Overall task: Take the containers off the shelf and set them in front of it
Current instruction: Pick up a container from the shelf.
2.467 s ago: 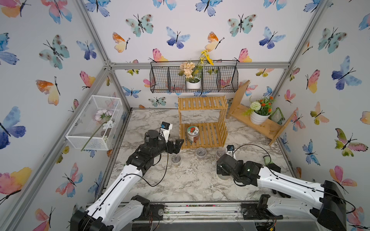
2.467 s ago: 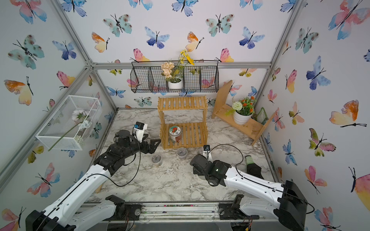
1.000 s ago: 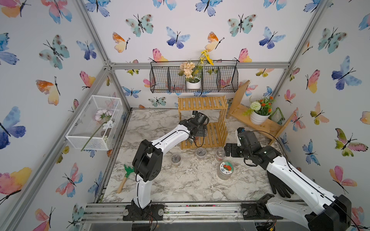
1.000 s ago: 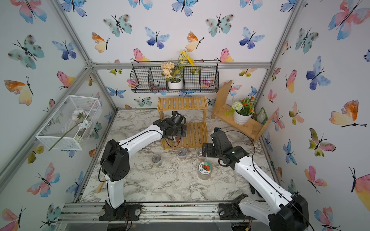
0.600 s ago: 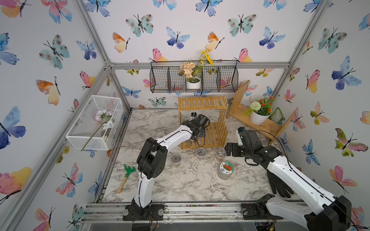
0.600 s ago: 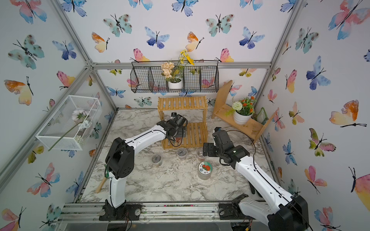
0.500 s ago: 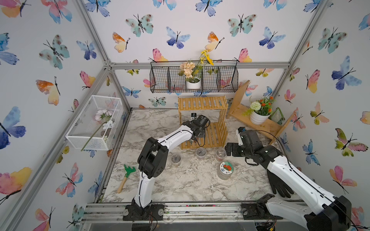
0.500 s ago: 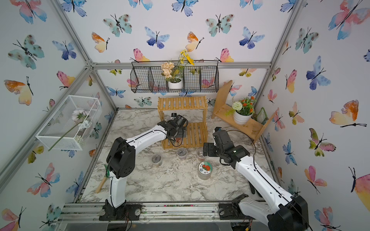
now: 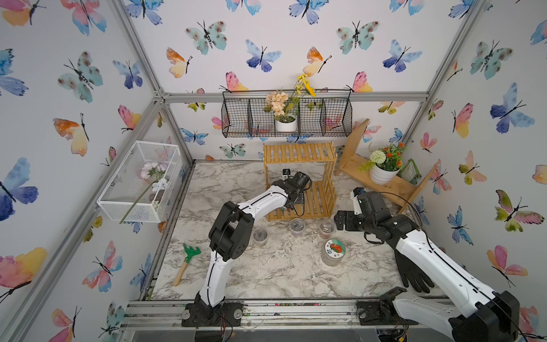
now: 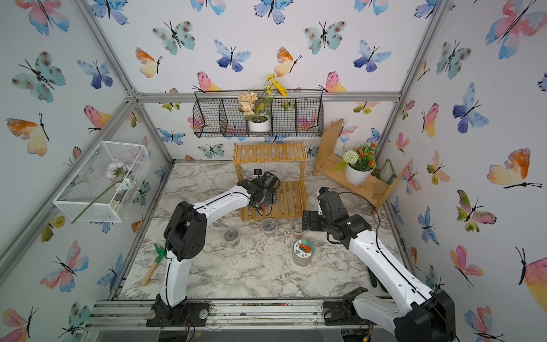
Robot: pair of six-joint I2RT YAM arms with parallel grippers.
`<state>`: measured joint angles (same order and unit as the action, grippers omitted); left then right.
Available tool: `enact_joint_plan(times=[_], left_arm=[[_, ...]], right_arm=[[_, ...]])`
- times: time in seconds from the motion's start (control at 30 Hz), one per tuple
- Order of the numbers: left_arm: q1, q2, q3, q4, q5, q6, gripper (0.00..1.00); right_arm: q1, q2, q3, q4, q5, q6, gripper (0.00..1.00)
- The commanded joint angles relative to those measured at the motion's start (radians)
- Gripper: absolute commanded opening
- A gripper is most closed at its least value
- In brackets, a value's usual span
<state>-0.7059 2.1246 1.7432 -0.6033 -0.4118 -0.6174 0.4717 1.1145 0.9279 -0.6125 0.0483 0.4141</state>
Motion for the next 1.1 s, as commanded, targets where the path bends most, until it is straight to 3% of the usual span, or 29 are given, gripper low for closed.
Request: enact_joint_plan(times=[0.0,0.27,1.07], left_arm=[[0.005,0.020,0.012,-0.004,-0.043,-0.008,0.91],[0.006,-0.004,-0.015,0.006,-0.065,0.016,0.81],[-0.037,-0.336,-0.228,0.107,-0.059,0.157,0.80]], right_arm=[[-0.008,-0.010,0.005,0.006,-0.025,-0.018,0.98],[-0.015,-0.010,0.005,0.009,-0.034,-0.021,0.98],[-0.021,0.002,0.009,0.055,-0.129,-0.036,0.98]])
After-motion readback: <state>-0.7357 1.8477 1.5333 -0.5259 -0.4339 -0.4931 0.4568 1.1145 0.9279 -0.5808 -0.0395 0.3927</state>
